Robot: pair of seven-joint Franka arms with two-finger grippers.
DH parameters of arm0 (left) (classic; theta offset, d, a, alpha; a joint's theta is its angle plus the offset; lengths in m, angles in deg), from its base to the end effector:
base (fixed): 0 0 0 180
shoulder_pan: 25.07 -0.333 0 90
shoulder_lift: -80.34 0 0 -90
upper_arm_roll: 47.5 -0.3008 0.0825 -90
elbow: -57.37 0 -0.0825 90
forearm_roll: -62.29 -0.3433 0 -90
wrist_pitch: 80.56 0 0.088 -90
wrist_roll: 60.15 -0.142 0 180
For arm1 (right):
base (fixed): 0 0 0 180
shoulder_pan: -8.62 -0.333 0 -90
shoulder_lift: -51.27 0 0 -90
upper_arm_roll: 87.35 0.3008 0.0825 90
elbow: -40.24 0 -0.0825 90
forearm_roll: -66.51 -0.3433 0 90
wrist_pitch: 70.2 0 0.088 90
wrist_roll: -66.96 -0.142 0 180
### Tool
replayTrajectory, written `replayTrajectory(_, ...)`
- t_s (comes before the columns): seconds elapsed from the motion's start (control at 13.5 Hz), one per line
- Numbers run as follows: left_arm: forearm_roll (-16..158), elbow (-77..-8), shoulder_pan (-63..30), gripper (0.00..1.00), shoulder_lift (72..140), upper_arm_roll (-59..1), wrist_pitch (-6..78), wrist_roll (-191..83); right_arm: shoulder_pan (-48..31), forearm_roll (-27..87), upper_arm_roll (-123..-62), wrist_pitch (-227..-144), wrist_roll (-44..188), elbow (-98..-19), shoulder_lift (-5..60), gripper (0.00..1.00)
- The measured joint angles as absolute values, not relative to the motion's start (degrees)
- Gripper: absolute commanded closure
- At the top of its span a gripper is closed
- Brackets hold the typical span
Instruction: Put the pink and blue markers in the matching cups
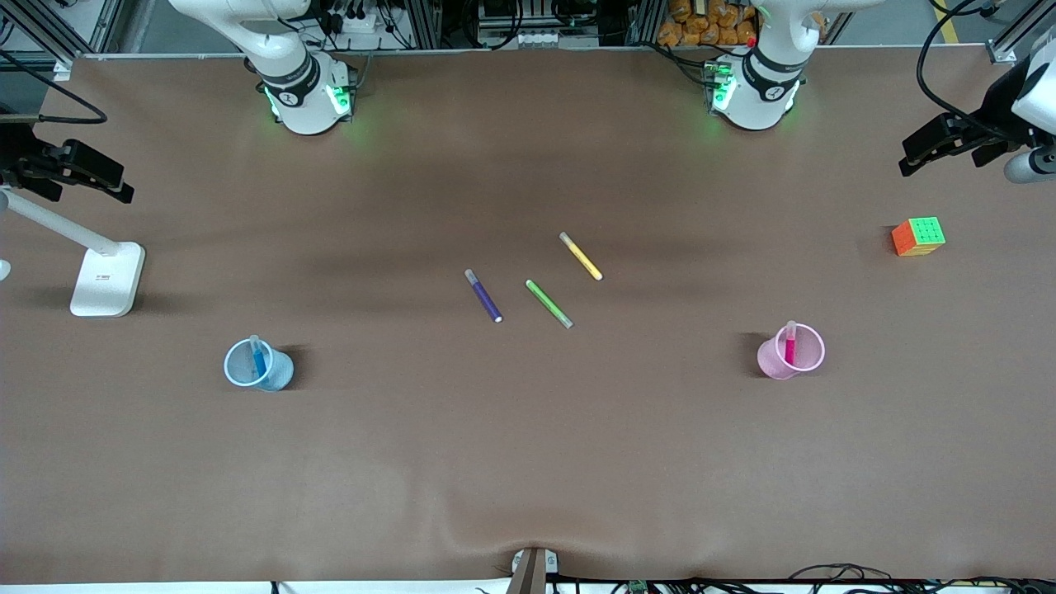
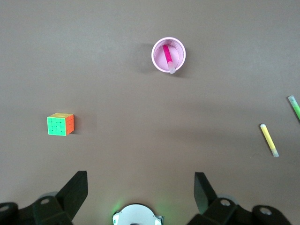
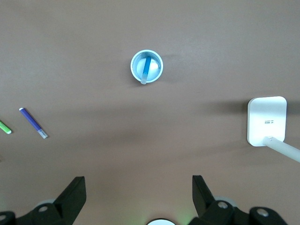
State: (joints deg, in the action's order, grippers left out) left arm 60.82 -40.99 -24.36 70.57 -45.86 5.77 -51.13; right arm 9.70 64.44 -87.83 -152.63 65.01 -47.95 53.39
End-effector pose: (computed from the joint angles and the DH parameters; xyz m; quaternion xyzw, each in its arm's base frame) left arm 0.4535 -0.0159 0.5890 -0.9979 -0.0590 0.0181 0.0171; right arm 0.4869 -0.0078 0.5953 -0.9989 0.0288 0.0318 0.0180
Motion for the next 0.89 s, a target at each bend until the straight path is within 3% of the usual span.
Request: replayTrajectory(0.89, 60.82, -40.17, -24.19, 0.0, 71.04, -44.2, 4.82, -51.94, 9.7, 64.55, -87.92, -152.59, 65.0, -48.02, 53.37, 0.0)
